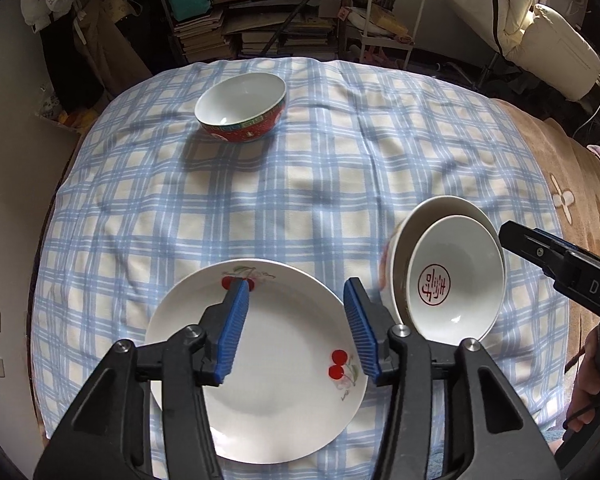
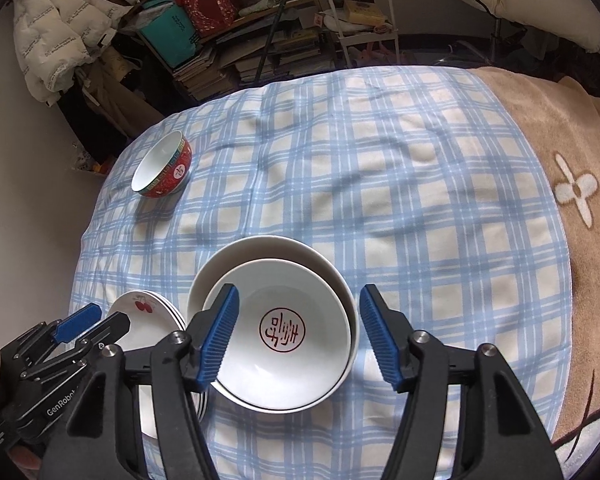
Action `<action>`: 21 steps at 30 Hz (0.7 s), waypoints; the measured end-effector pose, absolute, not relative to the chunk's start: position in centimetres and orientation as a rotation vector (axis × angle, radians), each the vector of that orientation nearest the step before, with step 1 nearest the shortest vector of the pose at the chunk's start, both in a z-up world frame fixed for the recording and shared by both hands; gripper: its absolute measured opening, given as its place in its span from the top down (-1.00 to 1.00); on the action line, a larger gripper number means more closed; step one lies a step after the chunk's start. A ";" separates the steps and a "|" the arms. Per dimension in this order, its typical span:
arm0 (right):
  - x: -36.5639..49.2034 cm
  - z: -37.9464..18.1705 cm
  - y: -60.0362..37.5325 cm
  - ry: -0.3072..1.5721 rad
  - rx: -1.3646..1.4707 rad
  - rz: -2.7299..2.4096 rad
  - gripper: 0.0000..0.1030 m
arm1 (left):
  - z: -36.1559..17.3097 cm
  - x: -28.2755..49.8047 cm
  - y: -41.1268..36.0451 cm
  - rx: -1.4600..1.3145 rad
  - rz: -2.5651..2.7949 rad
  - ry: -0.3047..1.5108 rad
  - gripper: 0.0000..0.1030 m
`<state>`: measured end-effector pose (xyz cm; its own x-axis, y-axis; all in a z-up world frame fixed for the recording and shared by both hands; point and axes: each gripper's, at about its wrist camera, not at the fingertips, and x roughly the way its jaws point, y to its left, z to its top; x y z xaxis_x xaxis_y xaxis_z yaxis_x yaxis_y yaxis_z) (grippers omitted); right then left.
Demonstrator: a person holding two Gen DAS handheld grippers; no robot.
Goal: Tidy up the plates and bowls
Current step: 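Open both tools and move them toward a red-patterned rice bowl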
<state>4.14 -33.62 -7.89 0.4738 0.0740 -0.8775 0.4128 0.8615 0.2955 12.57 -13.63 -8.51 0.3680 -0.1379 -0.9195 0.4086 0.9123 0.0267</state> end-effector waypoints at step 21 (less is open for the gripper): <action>14.3 -5.3 -29.9 1.015 0.406 -0.121 -0.75 | -5.8 21.9 -8.9 0.269 -0.269 1.036 -0.58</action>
